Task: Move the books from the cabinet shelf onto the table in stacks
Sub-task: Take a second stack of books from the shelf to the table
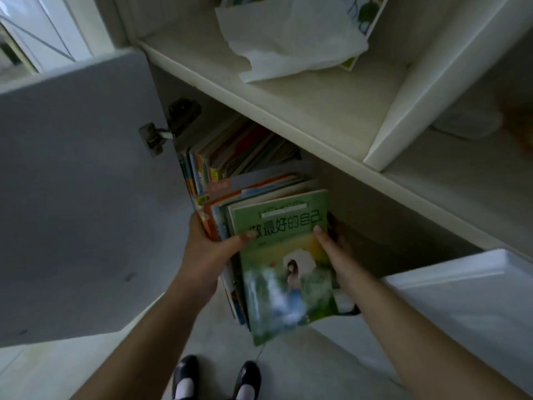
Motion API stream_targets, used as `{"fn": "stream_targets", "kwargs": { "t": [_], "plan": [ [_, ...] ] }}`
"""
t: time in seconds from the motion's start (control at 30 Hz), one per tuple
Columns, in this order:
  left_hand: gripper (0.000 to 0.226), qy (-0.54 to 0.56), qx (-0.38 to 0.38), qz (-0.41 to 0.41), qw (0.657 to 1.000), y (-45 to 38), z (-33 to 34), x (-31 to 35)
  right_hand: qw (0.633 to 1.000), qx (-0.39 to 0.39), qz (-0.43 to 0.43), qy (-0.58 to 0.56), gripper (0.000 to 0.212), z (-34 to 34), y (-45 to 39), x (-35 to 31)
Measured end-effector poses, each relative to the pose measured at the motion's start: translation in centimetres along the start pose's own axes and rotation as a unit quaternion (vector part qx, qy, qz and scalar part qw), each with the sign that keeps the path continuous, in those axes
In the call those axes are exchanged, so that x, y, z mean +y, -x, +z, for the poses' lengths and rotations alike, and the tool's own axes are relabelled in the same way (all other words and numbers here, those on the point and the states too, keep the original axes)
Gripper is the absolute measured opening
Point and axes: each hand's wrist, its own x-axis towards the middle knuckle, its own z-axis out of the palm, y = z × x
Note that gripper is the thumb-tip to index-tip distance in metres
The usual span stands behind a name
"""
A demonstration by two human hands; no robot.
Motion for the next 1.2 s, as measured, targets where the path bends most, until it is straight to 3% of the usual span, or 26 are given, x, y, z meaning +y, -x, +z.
{"fn": "stream_targets", "kwargs": {
  "t": [0.1, 0.13, 0.27, 0.37, 0.43, 0.53, 0.6, 0.7, 0.8, 0.9, 1.0, 1.1, 1.2],
  "plan": [
    [0.084, -0.028, -0.068, -0.03, 0.997, 1.9, -1.9, 2.1, 0.995, -0.093, 0.012, -0.02, 0.026, 0.5, 2.5, -0.7],
    [0.082, -0.036, -0.081, -0.038, 0.995, 2.6, -2.3, 2.7, 0.993, -0.109, 0.011, -0.04, 0.024, 0.7, 3.2, -0.6],
    [0.084, -0.046, -0.127, -0.084, 0.987, 4.7, -4.1, 4.0, 0.991, -0.121, 0.009, -0.054, 0.066, 1.5, 7.4, 0.5],
    [0.078, -0.057, -0.171, -0.126, 0.976, 5.7, -5.4, 4.8, 0.992, -0.111, 0.02, -0.059, 0.061, 2.0, 10.8, 1.4],
    [0.056, -0.041, -0.205, -0.151, 0.966, 6.3, -6.3, 5.0, 0.992, -0.1, 0.025, -0.072, 0.053, 2.4, 13.1, 2.1],
    [0.042, -0.002, -0.273, -0.219, 0.937, 7.4, -7.7, 5.3, 0.994, -0.054, 0.03, -0.09, 0.069, 3.5, 17.2, 3.2],
    [0.047, -0.008, -0.306, -0.256, 0.917, 7.8, -8.3, 5.4, 0.993, -0.028, 0.031, -0.109, 0.083, 4.3, 19.6, 4.1],
    [0.056, -0.064, -0.347, -0.295, 0.888, 8.5, -8.7, 5.7, 0.992, 0.029, 0.029, -0.115, 0.083, 6.0, 24.0, 5.3],
    [0.061, -0.114, -0.399, -0.329, 0.848, 9.7, -8.3, 5.4, 0.979, 0.082, 0.037, -0.185, 0.069, 7.4, 28.3, 7.1],
    [0.042, -0.157, -0.446, -0.353, 0.807, 11.7, -6.9, 4.7, 0.947, 0.158, 0.044, -0.277, 0.048, 8.4, 32.7, 9.6],
    [0.04, -0.198, -0.493, -0.368, 0.763, 14.4, -5.1, 3.5, 0.929, 0.271, 0.053, -0.246, 0.028, 9.2, 36.5, 12.4],
    [0.038, -0.243, -0.548, -0.372, 0.709, 18.4, -2.7, 1.9, 0.895, 0.369, 0.078, -0.239, 0.022, 10.2, 41.0, 14.9],
    [0.062, -0.275, -0.613, -0.375, 0.638, 22.3, -0.9, 0.0, 0.857, 0.428, 0.078, -0.275, 0.026, 11.4, 45.5, 17.1]
  ]
}}
